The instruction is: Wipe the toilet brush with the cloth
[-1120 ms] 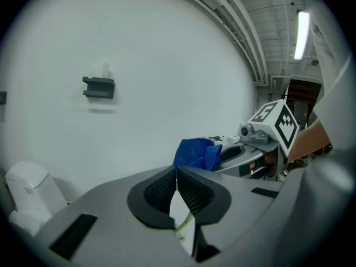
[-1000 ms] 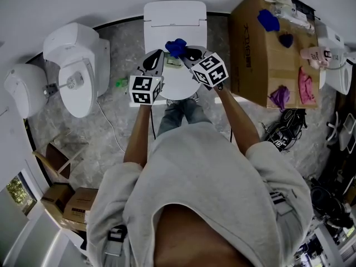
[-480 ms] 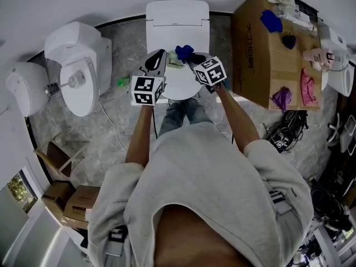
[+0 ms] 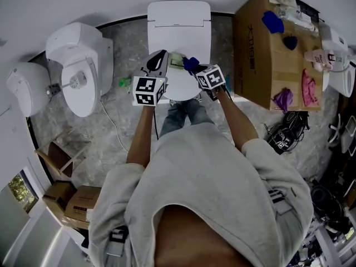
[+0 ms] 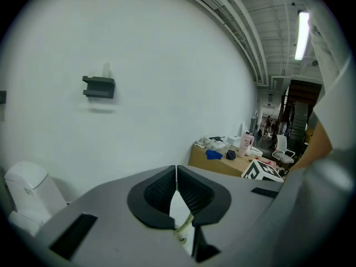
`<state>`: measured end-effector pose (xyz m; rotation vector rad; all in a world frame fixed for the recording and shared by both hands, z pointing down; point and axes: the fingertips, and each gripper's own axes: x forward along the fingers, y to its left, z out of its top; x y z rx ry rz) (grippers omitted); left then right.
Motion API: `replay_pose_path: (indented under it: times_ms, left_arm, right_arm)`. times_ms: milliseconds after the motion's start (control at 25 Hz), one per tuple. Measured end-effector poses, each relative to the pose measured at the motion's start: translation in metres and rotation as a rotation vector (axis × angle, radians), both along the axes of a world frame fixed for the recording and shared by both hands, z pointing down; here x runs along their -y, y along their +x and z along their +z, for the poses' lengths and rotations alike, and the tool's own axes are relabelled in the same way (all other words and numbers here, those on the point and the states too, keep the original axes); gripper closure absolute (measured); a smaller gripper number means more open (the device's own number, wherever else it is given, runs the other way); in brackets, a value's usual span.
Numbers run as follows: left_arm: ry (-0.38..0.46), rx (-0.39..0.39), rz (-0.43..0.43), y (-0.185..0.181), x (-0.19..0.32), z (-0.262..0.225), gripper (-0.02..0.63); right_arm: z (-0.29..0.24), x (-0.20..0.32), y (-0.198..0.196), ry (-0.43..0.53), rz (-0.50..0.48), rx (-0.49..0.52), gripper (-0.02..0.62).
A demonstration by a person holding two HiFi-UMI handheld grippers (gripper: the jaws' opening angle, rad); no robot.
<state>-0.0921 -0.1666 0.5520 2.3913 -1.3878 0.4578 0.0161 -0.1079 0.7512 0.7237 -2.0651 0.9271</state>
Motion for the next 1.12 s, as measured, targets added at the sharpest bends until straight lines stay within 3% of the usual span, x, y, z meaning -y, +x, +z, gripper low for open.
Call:
replay_pose_path:
  times_ms: [280,560,840,1120]
  left_arm:
    - [-0.002,0.002,0.005,0.0,0.002,0.001,0.583]
    - [0.003,0.002,0.006,-0.001,0.003,0.001,0.583]
    - [0.004,0.005,0.006,-0.001,0.004,0.001,0.583]
    - [0.007,0.006,0.002,0.0,0.005,0.001,0.583]
  right_arm:
    - [-0.004,0.002,0.007,0.023,0.028,-0.001,0.506]
    - [-0.088,0.049,-0.008,0.252,0.082,0.12,0.506]
    - [-0.187,0.05,-0.037,0.465,0.036,0.249,0.506]
    - [-0.185,0.038,-0.049,0.476,0.007,0.242,0.506]
